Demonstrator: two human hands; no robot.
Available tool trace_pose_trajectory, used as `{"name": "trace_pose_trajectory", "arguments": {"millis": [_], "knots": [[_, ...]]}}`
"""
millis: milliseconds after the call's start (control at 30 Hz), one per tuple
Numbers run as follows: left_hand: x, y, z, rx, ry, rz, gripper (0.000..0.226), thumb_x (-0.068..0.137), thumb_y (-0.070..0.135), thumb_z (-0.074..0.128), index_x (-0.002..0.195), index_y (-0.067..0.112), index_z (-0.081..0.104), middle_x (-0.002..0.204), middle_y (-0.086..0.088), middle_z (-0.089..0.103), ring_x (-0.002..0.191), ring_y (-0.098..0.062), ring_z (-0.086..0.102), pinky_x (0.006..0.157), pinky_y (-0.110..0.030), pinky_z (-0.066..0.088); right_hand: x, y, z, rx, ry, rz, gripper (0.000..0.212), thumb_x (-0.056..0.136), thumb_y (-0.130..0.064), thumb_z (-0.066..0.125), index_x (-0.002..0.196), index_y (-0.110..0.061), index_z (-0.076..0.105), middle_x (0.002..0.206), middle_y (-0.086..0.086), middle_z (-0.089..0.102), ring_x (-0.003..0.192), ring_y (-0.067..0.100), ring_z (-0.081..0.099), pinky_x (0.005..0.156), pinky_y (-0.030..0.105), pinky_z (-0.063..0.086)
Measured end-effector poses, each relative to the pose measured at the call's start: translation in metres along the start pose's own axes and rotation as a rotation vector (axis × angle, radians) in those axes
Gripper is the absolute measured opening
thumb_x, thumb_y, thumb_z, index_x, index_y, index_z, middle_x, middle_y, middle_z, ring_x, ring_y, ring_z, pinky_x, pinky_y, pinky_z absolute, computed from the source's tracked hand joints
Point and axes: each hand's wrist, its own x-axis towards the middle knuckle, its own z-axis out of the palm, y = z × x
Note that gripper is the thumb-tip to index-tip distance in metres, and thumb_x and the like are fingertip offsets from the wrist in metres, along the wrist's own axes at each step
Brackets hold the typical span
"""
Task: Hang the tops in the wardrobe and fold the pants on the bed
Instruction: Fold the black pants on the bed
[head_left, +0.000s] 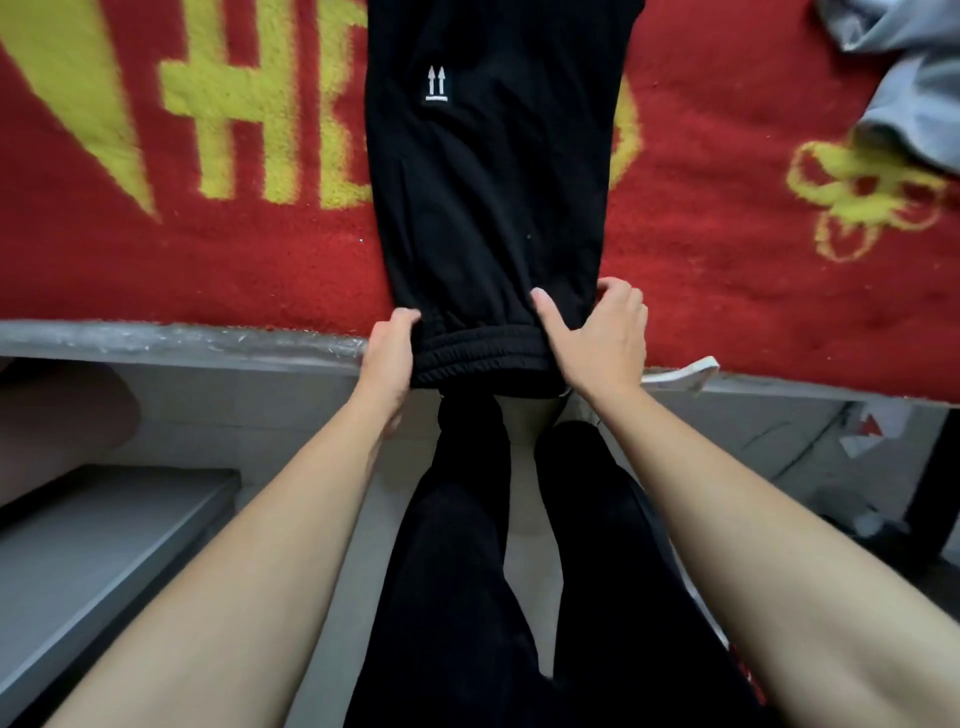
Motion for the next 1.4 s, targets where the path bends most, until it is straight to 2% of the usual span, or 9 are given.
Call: {"name": "trace_pose_trajectory", "arguments": {"millis": [133,333,500,733,833,967,1100,1267,1400], "knots": [[-0.004,-0.013,0.009,-0.025,-0.027,0.157,0.032,0.079,0.042,0.078,0.102,0.02,0.071,0.096,0.009,0.077,0.092,-0.009,0.072,0.073,-0.021,0.056,0.0,0.01,0.007,0.064,-0.017,-0.094,0.043,0.102,-0.04,0.049,0.121,-0.001,0.051,0.116,0.016,0.059,0.107,0.038,0.054,0.087,0.043,0.038],[-0.003,-0.033,0.014,0.091,-0.087,0.136,0.039,0.073,0.009,0.085,0.107,0.013,0.067,0.1,-0.001,0.076,0.093,-0.015,0.072,0.076,-0.024,0.058,-0.027,0.039,0.001,0.137,-0.158,-0.244,0.036,0.1,-0.01,0.052,0.132,0.006,0.046,0.116,0.023,0.048,0.104,0.037,0.049,0.091,0.038,0.036],[-0.001,-0.031,0.014,0.266,0.019,0.224,0.034,0.082,0.038,0.078,0.107,0.015,0.071,0.103,0.003,0.074,0.1,-0.015,0.069,0.098,-0.04,0.053,-0.012,0.04,-0.007,0.109,-0.227,-0.215,0.043,0.098,-0.034,0.058,0.13,-0.008,0.049,0.121,0.011,0.055,0.113,0.028,0.051,0.096,0.039,0.041],[0.003,-0.018,0.019,0.417,0.12,0.214,0.037,0.084,0.029,0.074,0.112,0.007,0.062,0.111,-0.007,0.068,0.104,-0.028,0.063,0.097,-0.046,0.05,0.018,0.036,-0.026,0.06,-0.382,-0.118,0.055,0.083,-0.047,0.074,0.121,-0.016,0.049,0.113,0.004,0.065,0.106,0.027,0.061,0.086,0.038,0.048],[-0.006,0.005,0.027,0.34,0.242,0.171,0.065,0.08,0.066,0.061,0.116,0.013,0.055,0.115,-0.003,0.063,0.109,-0.027,0.058,0.1,-0.047,0.045,0.042,0.011,-0.038,0.089,-0.289,-0.095,0.071,0.078,-0.074,0.06,0.123,-0.019,0.053,0.109,-0.006,0.06,0.097,0.016,0.056,0.082,0.035,0.045],[0.001,0.05,0.04,0.512,0.536,0.239,0.084,0.079,0.087,0.032,0.123,0.018,0.051,0.121,-0.003,0.059,0.114,-0.028,0.054,0.098,-0.044,0.041,0.095,-0.032,-0.047,0.301,-0.136,0.021,0.059,0.096,-0.063,0.045,0.13,-0.016,0.055,0.112,-0.001,0.063,0.116,0.022,0.058,0.088,0.028,0.037],[0.033,0.118,0.049,0.501,0.456,0.423,0.081,0.086,0.076,0.044,0.137,0.012,0.043,0.134,-0.01,0.054,0.127,-0.032,0.048,0.104,-0.045,0.036,0.134,-0.06,-0.057,0.283,-0.088,0.01,0.055,0.099,-0.058,0.043,0.127,-0.013,0.056,0.12,0.003,0.063,0.118,0.026,0.057,0.086,0.029,0.036],[0.067,0.164,0.036,0.552,0.446,0.428,0.035,0.104,0.031,0.041,0.122,0.004,0.052,0.127,-0.017,0.059,0.119,-0.037,0.052,0.092,-0.039,0.039,0.152,-0.056,-0.067,0.147,-0.019,0.053,0.029,0.1,-0.035,0.051,0.122,-0.017,0.054,0.123,0.008,0.064,0.118,0.03,0.057,0.094,0.034,0.04],[0.063,0.167,0.051,0.515,0.537,0.503,0.05,0.096,0.022,0.045,0.144,0.011,0.034,0.144,-0.014,0.039,0.133,-0.033,0.036,0.104,-0.044,0.032,0.152,-0.075,-0.067,0.042,0.186,-0.143,0.051,0.093,-0.013,0.048,0.143,-0.017,0.043,0.138,0.013,0.045,0.123,0.033,0.048,0.103,0.042,0.035]]}}
